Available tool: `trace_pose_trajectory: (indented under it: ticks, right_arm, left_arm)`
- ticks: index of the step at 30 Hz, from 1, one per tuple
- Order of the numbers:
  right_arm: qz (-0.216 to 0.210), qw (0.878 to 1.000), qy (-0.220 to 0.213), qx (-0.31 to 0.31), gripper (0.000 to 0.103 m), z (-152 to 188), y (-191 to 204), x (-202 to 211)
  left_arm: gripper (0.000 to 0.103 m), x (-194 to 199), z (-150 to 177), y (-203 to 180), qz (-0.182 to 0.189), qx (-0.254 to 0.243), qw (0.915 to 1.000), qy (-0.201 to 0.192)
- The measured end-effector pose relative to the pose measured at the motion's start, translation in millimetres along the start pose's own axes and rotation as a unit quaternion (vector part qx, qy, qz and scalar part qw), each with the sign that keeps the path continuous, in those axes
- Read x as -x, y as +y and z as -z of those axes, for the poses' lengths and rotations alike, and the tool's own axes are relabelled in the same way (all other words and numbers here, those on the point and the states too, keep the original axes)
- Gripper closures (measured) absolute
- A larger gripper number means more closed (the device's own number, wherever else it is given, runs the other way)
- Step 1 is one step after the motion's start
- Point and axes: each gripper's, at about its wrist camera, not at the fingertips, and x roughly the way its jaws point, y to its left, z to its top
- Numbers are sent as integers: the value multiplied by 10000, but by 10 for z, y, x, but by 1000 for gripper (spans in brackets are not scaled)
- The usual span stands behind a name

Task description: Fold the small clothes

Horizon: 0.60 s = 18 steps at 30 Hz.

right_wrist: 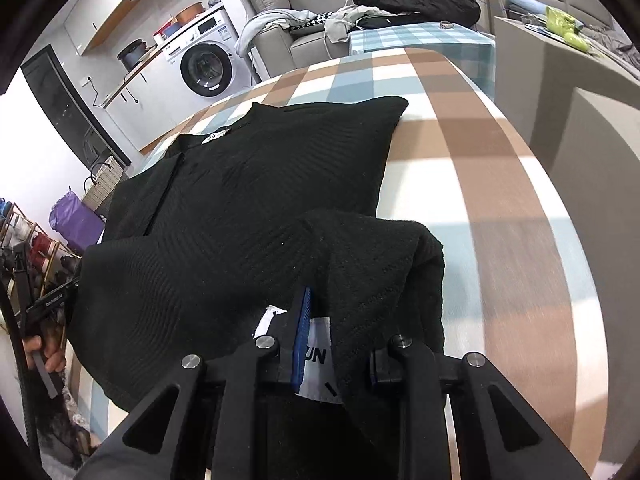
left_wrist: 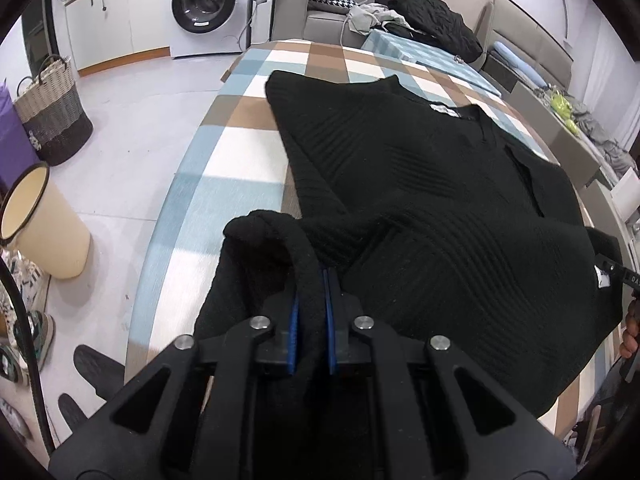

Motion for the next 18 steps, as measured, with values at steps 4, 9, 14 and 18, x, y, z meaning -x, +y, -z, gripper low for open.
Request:
trace_pose_trajectory:
  ticks: [4,9,14,18]
  right_arm:
    - [-132,9996,-58,-250,67,-11,-123,62]
    - [-313,9989,-236,-263,63,88,-241,323]
    - [-390,9988,-293,-52,63,261,-207,479]
    - [-412,9983,-367,195,63,368,-123,589]
  left_arm:
    - [87,102,39,169,170,452,9988,-69]
    - [80,337,146,335,213,610,9976,-263]
    - [80,465,304,339,246,574,9978,-243]
    - [80,513,377,320,151,530,9983,-197]
